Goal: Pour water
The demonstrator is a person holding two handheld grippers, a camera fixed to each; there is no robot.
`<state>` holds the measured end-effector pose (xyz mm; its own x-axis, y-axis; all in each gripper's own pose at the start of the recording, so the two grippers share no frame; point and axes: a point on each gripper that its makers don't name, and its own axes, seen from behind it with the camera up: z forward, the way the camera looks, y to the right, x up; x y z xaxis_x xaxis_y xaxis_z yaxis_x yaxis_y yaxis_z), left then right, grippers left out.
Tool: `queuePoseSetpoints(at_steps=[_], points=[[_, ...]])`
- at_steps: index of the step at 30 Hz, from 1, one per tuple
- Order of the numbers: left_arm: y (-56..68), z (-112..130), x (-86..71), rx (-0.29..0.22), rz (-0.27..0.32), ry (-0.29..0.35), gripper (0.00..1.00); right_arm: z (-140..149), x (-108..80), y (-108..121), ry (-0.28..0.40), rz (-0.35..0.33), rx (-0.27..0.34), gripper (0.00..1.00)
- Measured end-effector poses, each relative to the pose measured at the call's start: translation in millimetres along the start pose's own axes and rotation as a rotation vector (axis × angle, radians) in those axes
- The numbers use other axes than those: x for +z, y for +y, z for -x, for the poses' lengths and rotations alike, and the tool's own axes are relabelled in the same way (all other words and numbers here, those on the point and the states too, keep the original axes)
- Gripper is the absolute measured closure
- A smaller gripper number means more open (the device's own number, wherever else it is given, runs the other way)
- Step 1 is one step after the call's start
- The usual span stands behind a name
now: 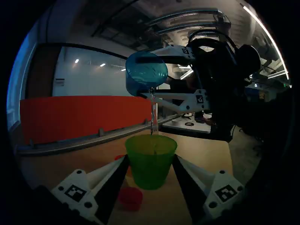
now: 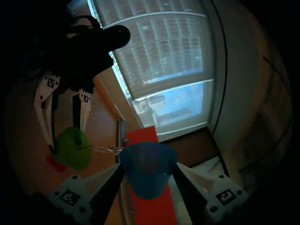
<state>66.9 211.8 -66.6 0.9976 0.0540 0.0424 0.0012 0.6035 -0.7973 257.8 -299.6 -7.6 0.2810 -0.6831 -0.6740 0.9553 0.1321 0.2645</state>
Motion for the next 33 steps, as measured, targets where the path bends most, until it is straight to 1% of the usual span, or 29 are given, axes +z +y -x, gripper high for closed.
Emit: queuePoseSetpoints(at_steps=[12,18,33], points=[[2.9,-1,1.0,0.003,0.004,0.0,0.18,-1,0.0,5,0.0,0.019,-0.06,0.12],[1.2,-1,1.5,0.006,-0.002,-0.001,0.18,-3,-0.7,11,0.005,0.032,-0.08,0.12],[2.8,-3,3.3,0.011,0.008,-0.002,0.18,-4,2.6,16,0.006,0.05,-0.147,0.12]])
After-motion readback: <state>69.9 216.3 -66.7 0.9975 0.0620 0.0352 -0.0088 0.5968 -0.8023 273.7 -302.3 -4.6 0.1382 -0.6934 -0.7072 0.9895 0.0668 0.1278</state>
